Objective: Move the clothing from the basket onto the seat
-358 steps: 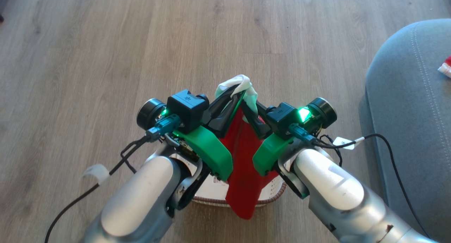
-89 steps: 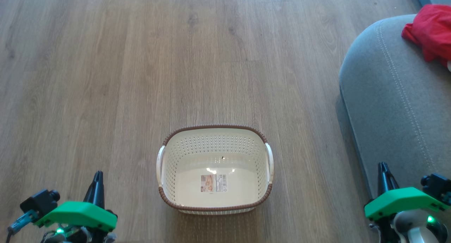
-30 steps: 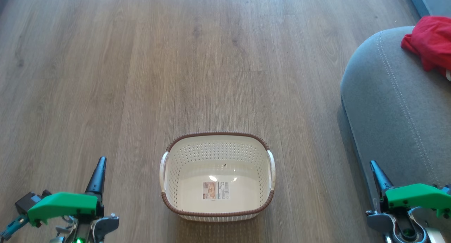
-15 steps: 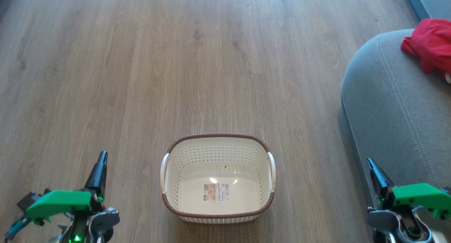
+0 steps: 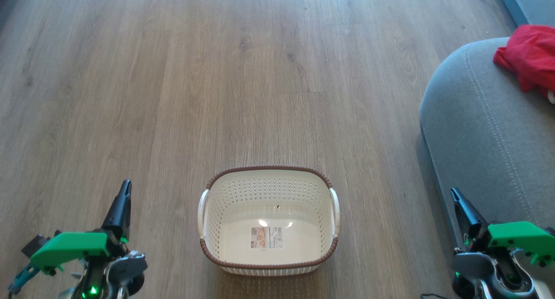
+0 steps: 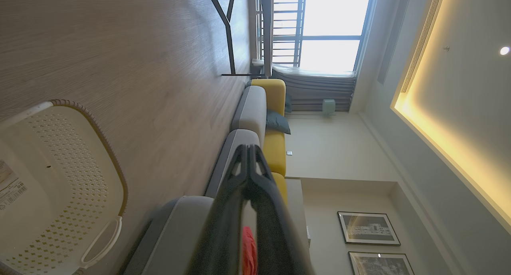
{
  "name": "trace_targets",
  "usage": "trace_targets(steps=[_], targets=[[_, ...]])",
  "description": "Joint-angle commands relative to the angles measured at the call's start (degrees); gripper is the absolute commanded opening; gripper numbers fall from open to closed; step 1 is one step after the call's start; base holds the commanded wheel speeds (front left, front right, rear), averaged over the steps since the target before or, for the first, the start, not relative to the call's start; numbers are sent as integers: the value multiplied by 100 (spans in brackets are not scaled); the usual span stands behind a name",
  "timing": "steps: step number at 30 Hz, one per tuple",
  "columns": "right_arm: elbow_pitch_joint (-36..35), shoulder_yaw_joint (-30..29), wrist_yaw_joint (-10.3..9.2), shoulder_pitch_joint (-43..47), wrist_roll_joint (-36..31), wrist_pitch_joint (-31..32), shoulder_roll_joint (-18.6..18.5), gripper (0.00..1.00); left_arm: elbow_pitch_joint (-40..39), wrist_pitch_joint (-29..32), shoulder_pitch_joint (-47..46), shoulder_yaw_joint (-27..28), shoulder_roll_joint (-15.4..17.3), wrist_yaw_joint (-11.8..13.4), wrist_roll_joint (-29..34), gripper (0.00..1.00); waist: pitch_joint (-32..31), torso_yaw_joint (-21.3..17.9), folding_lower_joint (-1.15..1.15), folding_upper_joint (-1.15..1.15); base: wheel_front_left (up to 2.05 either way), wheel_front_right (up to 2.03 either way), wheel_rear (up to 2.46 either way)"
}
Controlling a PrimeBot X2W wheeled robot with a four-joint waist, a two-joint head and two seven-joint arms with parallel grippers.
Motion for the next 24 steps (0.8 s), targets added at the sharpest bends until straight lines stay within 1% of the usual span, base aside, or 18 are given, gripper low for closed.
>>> trace_targets(steps=[1,24], targets=[[-213,95,40,-279,32,52,-39,0,-194,43,-321,211,22,-40,-28,0,1,0,0,0,0,0,0],[-213,96,40,-279,33,51,-39,0,-194,43,-320,210,22,-40,-28,0,1,0,0,0,0,0,0]])
